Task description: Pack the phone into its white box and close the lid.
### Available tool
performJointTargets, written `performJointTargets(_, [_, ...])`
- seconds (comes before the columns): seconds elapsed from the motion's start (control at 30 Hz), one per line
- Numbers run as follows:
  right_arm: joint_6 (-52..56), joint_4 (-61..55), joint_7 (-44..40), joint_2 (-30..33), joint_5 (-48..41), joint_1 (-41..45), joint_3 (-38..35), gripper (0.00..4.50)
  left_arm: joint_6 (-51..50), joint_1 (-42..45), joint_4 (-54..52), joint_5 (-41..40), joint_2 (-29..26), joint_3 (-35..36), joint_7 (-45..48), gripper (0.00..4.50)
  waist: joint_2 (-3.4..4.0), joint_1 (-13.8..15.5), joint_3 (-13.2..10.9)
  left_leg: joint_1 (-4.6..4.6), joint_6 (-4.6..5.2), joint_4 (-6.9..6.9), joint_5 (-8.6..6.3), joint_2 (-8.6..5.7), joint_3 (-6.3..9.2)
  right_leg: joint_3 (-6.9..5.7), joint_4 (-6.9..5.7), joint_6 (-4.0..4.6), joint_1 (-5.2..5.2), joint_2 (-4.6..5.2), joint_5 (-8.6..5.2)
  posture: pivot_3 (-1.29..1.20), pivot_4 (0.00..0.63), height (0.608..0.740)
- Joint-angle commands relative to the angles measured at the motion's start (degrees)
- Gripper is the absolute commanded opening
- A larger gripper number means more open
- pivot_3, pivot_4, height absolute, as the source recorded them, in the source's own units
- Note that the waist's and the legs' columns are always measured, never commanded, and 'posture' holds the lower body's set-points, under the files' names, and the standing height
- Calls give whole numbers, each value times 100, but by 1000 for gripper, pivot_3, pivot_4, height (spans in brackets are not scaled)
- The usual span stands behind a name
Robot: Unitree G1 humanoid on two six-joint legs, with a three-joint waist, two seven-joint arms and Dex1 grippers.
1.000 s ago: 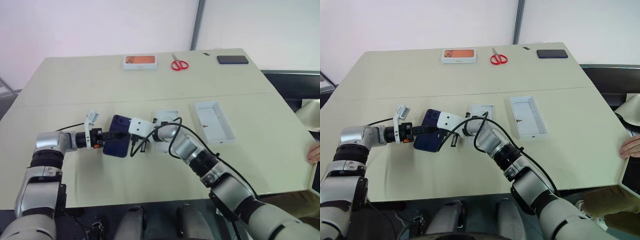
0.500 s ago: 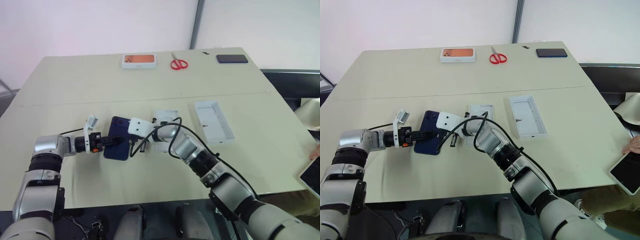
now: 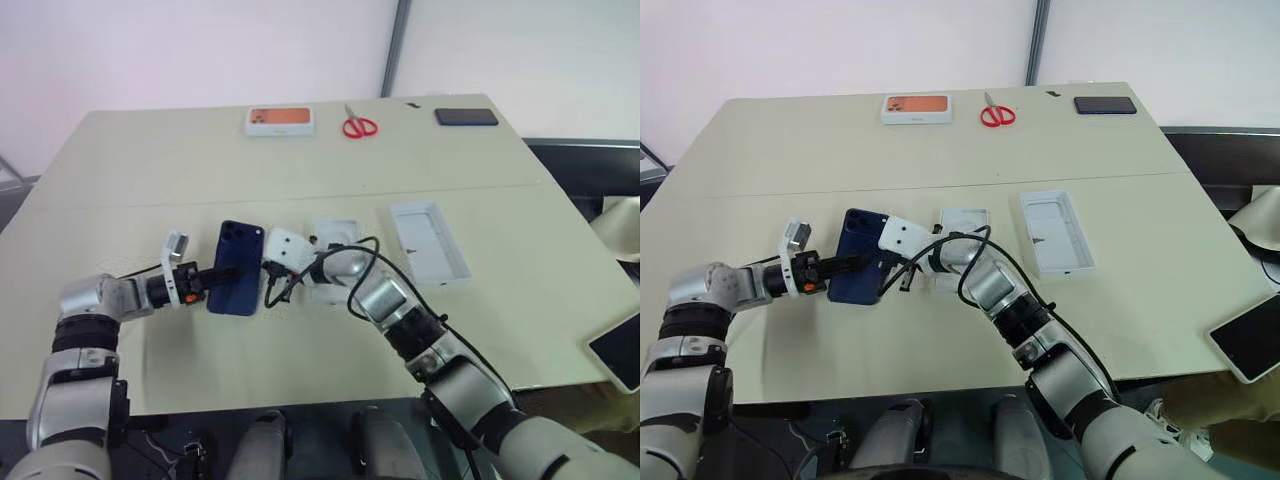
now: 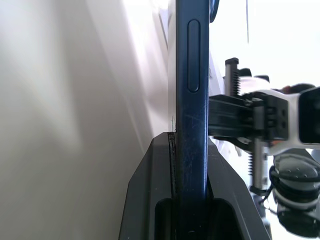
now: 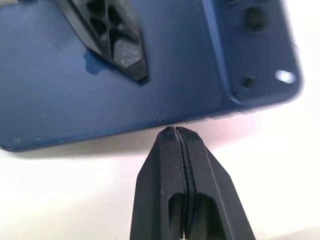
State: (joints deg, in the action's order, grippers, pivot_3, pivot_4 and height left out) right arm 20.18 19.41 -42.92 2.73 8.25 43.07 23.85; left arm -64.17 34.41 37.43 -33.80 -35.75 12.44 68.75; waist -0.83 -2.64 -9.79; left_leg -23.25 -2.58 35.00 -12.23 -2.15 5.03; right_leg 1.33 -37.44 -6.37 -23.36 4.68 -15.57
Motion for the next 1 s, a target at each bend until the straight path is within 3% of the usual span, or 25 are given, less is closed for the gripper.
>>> performJointTargets(0.03, [349,-580,-157,-95,-681,56,-558,0,-324,1,-275,-510,-8,641,-263,21,-1,-2,-1,-12,-3,4,2,1,1,0,-5,1,-13,0,1,0,150,740])
performJointTargets(0.1, [632,-792,-356,-44,-1011,51,-723,0,-480,-29,-380,-741,79,961,-485,21,-3,6,-2,-16,-4,4,2,1,2,0,-4,2,-16,0,2,0,150,740])
performJointTargets(0.23, [848,-1335,-716,416,-1304,-172,-836,1761,-830,-203,-776,-1141,319,1492,-993,0,-5,10,-4,-17,-4,3,2,2,1,0,-1,2,-14,7,2,0,150,740])
performJointTargets(0.37, [1202,-2156,-1386,1190,-1699,-534,-784,3820,-1059,-445,-1423,-1489,548,1749,-1386,0,-9,33,-7,-17,-4,5,2,2,1,-3,6,1,-7,18,2,0,150,740])
performJointTargets(0.63, [1013,-3089,-2125,2795,-1652,-1250,-435,3820,-1184,-699,-2187,-1960,972,1999,-2095,0,-15,22,-10,-19,-3,5,1,-2,-5,-9,16,-1,-4,28,2,0,150,740])
performJointTargets(1.0, [580,-2506,-1896,3019,-1159,-1271,-157,3820,-1085,-736,-2344,-2166,1109,1876,-2427,0,-27,59,-17,-19,-3,9,1,-4,-9,-8,26,-1,1,33,2,0,150,740])
